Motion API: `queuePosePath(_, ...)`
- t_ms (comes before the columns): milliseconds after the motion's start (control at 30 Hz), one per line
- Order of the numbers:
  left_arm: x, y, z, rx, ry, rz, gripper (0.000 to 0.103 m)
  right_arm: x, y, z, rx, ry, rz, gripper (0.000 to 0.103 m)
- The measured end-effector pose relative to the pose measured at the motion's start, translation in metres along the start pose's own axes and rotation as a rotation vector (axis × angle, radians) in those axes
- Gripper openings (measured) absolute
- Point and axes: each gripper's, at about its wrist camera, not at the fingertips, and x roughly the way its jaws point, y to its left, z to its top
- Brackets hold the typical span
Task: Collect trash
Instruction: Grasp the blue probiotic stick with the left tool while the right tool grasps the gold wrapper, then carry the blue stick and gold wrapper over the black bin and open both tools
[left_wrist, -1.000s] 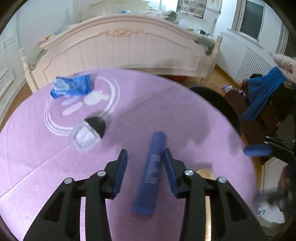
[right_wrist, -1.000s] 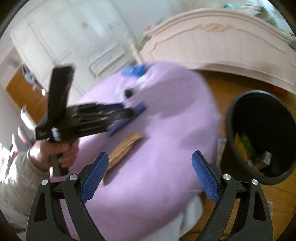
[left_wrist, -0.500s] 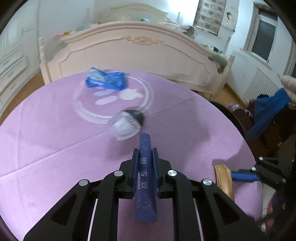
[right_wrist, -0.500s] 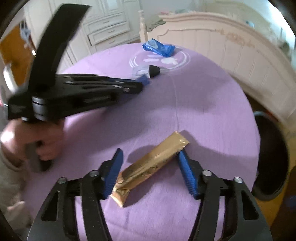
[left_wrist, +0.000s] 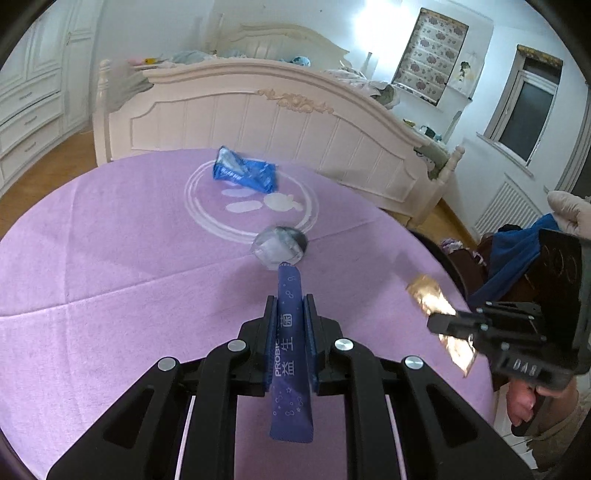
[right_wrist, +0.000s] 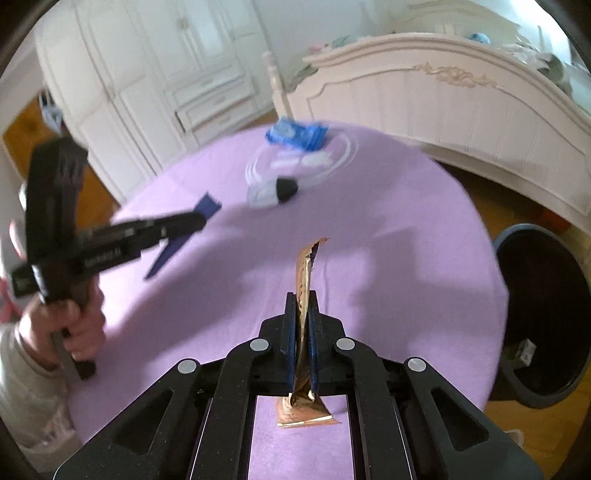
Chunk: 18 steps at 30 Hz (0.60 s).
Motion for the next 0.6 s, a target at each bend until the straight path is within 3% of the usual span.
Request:
queuePosePath(167,0.000,-0.023,0.011,0.041,-0.015,-0.030,0.015,-0.025,-0.026,0.008,0.077,-0.072,0.035,0.007)
queuePosePath(600,0.035,-0.120,0.048,0.188,-0.039,-0.081,0.015,-0.073,-0.109,0.003,0.245,-0.185,-0.017,0.007)
